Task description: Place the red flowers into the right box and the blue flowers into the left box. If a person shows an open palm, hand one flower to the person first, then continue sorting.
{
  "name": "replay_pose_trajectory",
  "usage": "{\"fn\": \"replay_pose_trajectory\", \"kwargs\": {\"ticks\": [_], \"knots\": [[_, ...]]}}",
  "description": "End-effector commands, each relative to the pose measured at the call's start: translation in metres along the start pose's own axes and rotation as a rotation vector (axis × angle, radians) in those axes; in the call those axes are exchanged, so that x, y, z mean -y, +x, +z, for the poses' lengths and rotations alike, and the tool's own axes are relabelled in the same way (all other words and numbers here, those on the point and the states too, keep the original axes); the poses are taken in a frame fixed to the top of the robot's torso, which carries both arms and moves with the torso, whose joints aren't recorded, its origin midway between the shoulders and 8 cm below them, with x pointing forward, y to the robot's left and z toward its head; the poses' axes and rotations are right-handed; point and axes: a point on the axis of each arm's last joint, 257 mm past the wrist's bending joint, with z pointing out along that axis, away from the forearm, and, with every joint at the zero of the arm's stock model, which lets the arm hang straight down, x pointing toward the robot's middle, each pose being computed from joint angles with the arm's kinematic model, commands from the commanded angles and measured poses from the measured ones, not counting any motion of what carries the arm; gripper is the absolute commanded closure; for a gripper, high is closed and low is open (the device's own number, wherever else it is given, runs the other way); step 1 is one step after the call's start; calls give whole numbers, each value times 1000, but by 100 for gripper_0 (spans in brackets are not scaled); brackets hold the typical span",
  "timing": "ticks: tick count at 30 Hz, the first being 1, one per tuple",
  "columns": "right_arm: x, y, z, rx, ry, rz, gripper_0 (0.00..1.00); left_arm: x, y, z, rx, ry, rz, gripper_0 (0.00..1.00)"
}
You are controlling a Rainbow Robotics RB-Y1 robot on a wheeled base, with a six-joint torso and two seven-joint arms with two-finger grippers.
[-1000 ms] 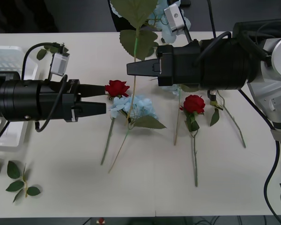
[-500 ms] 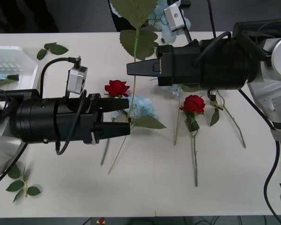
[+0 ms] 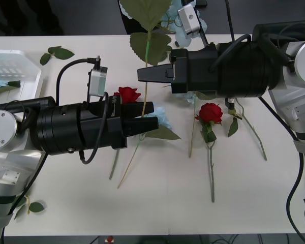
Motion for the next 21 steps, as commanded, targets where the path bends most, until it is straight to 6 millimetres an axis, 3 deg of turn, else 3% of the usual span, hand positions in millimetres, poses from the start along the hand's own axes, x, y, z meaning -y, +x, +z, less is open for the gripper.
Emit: {"fn": "replay_pose_trajectory", "kwargs": {"ticks": [1,13,15,16,17,18,21], "knots": [[-19,-10,4,1,-25,-32,100,10,-6,5,-2,14,61,100],[-19,-10,4,1,-25,-32,100,8,-7,6,-2,5,55,100],[-19,-10,4,1,-25,-32,62,8,-8,6,-2,5,54,100],[-19,-10,4,1,-25,-32,26,8,-8,6,-2,5,51,100],[-19,-10,4,1,-25,-32,5,7,-8,6,-1,4,50,100],[-19,-10,4,1,-25,-32,0,7,-8,6,0,3,48,100],[-19,-10,4,1,-25,-32,0,6,-9,6,0,-1,47,100]]}}
